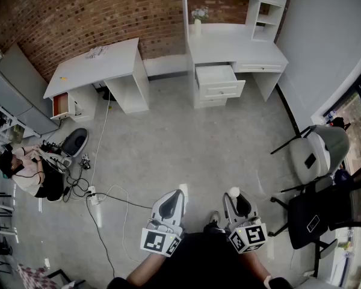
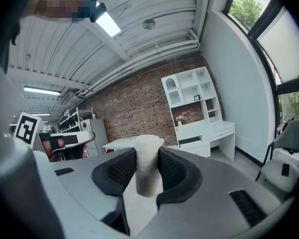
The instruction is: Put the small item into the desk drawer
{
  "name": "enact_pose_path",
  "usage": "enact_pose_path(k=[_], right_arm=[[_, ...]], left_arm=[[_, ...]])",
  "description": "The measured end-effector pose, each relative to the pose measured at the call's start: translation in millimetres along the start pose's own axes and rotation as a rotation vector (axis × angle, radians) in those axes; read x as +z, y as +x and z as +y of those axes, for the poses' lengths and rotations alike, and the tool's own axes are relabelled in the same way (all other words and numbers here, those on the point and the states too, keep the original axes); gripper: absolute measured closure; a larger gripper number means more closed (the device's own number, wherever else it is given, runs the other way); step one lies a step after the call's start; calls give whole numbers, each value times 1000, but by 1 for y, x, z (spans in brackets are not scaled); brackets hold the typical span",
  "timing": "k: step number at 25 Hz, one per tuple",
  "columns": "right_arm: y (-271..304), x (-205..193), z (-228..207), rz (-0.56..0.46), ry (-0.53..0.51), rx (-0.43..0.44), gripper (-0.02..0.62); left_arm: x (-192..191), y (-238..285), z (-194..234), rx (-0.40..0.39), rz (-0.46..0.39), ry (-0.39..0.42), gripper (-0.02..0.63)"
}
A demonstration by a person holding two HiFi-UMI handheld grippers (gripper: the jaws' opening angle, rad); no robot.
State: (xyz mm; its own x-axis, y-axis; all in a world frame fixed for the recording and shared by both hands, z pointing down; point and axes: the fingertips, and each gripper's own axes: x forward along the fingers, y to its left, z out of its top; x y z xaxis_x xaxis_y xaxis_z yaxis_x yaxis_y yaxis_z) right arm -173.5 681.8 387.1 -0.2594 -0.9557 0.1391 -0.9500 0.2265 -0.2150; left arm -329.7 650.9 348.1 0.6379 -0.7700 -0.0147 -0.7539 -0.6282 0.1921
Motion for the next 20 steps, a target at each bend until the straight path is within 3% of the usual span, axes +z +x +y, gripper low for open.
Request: enact_pose_path(k=[11,20], right_arm=[[-7,1,-9,-4,16,19,449],[-19,4,-51,-23,34,46,448]], left_arm=[[-4,5,-11,9,11,1,583],[-16,32,-40,33,18,-3,583]])
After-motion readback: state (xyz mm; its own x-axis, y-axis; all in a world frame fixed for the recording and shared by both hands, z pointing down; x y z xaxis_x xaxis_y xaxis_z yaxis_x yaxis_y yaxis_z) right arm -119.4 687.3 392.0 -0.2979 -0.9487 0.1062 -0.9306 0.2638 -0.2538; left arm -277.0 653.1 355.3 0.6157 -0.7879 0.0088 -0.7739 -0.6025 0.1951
